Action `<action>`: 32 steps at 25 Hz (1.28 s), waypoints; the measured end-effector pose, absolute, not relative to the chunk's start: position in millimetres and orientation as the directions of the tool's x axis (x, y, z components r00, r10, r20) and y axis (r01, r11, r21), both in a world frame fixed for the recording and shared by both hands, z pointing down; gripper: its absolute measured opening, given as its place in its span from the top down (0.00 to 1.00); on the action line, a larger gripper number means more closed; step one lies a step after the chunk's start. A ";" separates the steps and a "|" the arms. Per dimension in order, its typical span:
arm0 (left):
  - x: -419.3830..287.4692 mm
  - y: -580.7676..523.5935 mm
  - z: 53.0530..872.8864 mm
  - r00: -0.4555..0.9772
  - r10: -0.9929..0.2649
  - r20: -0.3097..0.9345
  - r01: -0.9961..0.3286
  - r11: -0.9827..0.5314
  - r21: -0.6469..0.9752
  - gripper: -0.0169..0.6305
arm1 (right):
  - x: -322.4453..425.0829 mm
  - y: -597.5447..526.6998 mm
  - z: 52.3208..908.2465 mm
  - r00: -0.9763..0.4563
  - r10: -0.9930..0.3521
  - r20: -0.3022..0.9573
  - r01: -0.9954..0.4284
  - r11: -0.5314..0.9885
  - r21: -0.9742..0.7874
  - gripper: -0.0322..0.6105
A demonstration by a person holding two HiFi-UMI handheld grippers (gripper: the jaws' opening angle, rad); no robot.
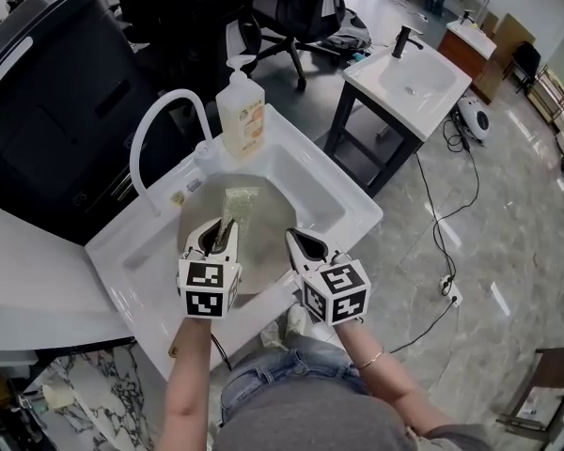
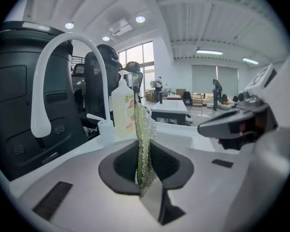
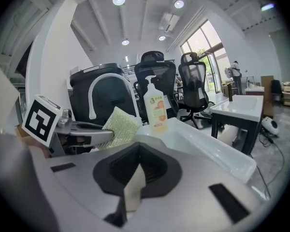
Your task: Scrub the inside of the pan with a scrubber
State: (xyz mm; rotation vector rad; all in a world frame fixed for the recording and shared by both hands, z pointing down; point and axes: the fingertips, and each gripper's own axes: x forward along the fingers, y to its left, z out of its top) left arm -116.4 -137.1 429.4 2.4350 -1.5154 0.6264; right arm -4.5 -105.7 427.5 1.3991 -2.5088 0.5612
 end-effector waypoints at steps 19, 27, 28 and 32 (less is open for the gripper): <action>-130.5 -94.9 396.5 0.398 -0.867 0.300 -0.917 -0.389 0.090 0.87 | -28.5 -90.1 396.4 -0.569 -0.786 0.242 -0.823 0.545 -0.163 0.94; -141.9 -85.0 394.6 0.382 -0.882 0.275 -0.924 -0.370 0.098 0.87 | -34.5 -78.4 388.1 -0.572 -0.793 0.207 -0.820 0.561 -0.118 0.94; -142.4 -83.7 394.1 0.381 -0.883 0.272 -0.924 -0.369 0.098 0.87 | -34.7 -77.1 387.2 -0.572 -0.795 0.203 -0.820 0.561 -0.116 0.94; -143.5 -76.5 391.9 0.384 -0.885 0.264 -0.923 -0.373 0.090 0.87 | -37.0 -71.3 385.7 -0.570 -0.799 0.193 -0.821 0.558 -0.117 0.94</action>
